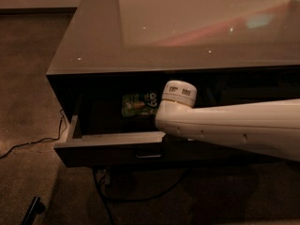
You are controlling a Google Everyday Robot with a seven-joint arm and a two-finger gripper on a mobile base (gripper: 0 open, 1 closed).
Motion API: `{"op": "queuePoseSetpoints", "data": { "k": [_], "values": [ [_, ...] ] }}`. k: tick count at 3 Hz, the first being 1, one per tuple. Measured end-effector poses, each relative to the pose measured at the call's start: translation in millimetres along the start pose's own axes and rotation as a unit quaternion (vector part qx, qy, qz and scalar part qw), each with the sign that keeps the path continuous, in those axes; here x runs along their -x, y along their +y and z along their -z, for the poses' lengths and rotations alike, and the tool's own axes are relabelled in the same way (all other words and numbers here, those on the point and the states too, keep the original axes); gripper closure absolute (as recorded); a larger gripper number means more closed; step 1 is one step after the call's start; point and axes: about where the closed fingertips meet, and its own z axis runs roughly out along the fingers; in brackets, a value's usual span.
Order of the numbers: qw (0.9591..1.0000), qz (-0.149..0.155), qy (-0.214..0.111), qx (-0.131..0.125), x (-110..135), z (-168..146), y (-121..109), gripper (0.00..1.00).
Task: Open top drawer
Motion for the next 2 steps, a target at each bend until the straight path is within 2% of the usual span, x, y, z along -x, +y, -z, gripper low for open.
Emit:
{"op": "queuePoseSetpoints", "data": {
  "k": [2],
  "values": [
    [0.9969, 0.054, 0.045, 0.035, -4.9, 5.5, -2.2, 1.00]
  ]
}}
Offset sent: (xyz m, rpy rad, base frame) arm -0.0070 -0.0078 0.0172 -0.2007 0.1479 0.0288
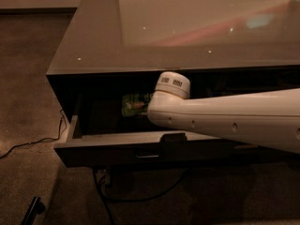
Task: Open top drawer
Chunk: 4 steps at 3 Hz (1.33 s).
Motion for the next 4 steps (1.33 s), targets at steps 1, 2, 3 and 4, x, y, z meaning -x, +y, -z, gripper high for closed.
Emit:
{"op": "queuePoseSetpoints", "data": {
  "k": [1, 2, 3, 4],
  "values": [
    [0.9998, -0.011, -0.015, -0.007, 5, 11, -3, 0.82],
    [0.9987, -0.023, -0.038, -0.026, 21, 17, -5, 0.84],
    [0.9985, -0.026, -0.039, -0.027, 22, 17, -5, 1.00],
    [0.9985, -0.026, -0.039, -0.027, 22, 17, -5, 1.00]
  ]
}}
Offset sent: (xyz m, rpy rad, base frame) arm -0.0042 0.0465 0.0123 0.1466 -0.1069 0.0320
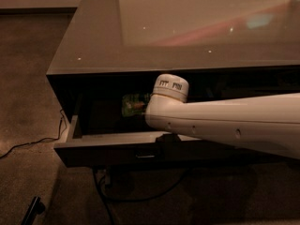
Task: Open top drawer
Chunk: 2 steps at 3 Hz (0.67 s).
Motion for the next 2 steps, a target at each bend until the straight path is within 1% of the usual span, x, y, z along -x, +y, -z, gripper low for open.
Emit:
{"op": "queuePoseSetpoints", "data": {
  "k": [1, 2],
  "values": [
    [0.9994, 0.025, -0.006, 0.022, 7, -4, 12, 1.00],
    [0.9961, 0.057, -0.002, 0.067, 10, -10, 35, 1.00]
  ]
}}
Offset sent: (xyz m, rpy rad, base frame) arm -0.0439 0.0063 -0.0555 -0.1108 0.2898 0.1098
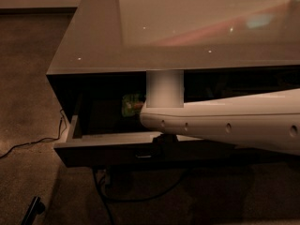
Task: Open top drawer
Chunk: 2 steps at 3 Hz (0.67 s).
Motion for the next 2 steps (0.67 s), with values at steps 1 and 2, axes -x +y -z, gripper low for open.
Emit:
{"op": "queuePoseSetpoints", "data": {
  "k": [1, 2],
  "values": [
    [0.9987, 0.026, 0.010, 0.042, -6.5, -4.0, 19.9, 1.00],
    [0.9987, 0.026, 0.010, 0.042, -6.7, -3.0, 19.4, 1.00]
  ]
}}
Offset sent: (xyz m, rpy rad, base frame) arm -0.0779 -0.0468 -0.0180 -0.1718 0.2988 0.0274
